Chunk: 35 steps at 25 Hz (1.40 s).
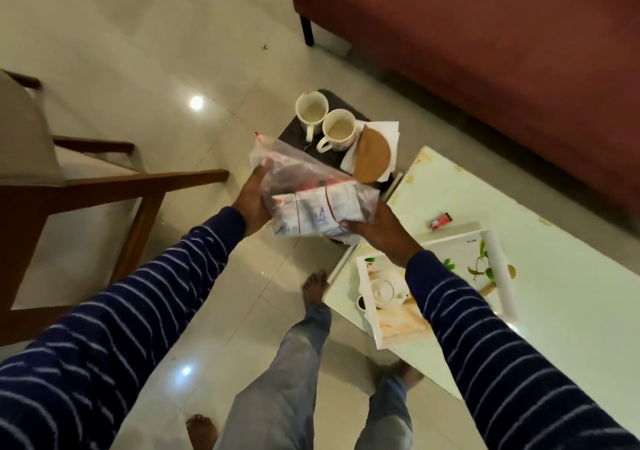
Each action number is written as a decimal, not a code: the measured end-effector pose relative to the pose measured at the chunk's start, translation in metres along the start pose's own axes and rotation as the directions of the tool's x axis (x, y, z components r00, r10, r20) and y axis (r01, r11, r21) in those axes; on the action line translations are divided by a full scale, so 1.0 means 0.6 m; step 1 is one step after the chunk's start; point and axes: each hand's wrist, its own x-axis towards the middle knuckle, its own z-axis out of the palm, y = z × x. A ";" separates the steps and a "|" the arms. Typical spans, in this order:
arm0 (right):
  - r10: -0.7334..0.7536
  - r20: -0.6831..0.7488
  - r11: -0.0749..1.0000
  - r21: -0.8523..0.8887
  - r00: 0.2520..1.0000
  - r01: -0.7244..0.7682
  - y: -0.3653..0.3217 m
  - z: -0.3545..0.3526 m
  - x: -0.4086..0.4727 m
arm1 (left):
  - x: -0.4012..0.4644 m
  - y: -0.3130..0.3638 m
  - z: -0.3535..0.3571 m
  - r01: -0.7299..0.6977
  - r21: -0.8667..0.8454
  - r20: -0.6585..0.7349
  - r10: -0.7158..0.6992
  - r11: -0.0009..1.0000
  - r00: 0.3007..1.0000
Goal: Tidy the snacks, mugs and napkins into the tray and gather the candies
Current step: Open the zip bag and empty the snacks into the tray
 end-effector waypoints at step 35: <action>-0.945 0.070 0.088 -0.886 0.320 0.456 -0.461 -0.328 -0.845 | -0.584 0.072 0.848 -0.832 0.294 0.659 0.531 0.470 0.533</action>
